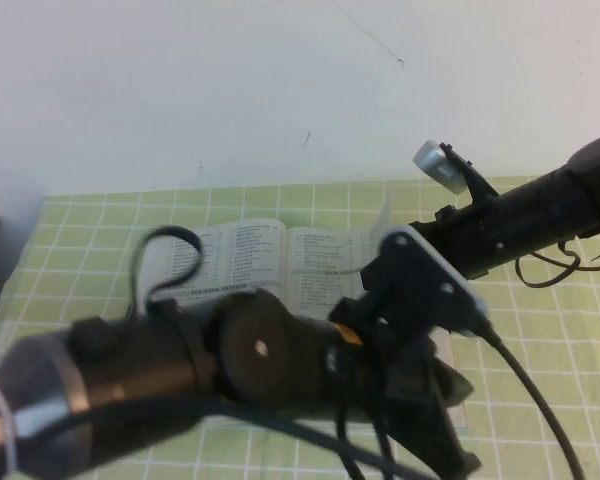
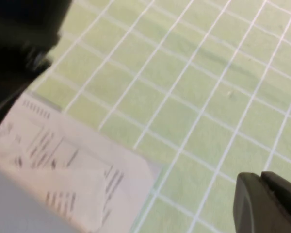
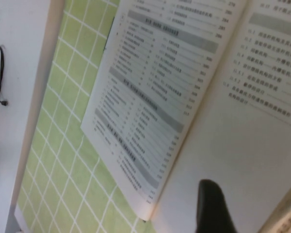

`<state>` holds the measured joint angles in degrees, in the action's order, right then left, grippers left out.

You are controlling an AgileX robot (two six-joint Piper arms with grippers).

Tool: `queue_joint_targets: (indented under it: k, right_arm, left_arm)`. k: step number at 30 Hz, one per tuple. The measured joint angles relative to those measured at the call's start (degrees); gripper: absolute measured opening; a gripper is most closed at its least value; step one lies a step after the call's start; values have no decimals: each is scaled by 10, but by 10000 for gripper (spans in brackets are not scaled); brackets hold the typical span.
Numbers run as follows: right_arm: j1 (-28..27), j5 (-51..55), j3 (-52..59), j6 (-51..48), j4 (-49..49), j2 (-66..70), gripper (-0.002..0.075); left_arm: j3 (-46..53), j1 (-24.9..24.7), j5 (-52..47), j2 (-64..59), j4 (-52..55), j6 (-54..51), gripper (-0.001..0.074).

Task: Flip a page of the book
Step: Open the closed book

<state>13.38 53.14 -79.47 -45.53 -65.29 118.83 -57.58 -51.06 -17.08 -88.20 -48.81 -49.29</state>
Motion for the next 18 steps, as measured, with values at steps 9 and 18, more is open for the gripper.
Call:
queue_joint_targets:
  k: [9, 18]
  right_arm:
    - [0, 4, 0, 0, 19, 0, 372]
    - [0, -13, 0, 14, 82, 20, 372]
  left_arm:
    - [0, -43, 110, -81, 12, 14, -4]
    - [0, -43, 109, -96, 12, 20, -4]
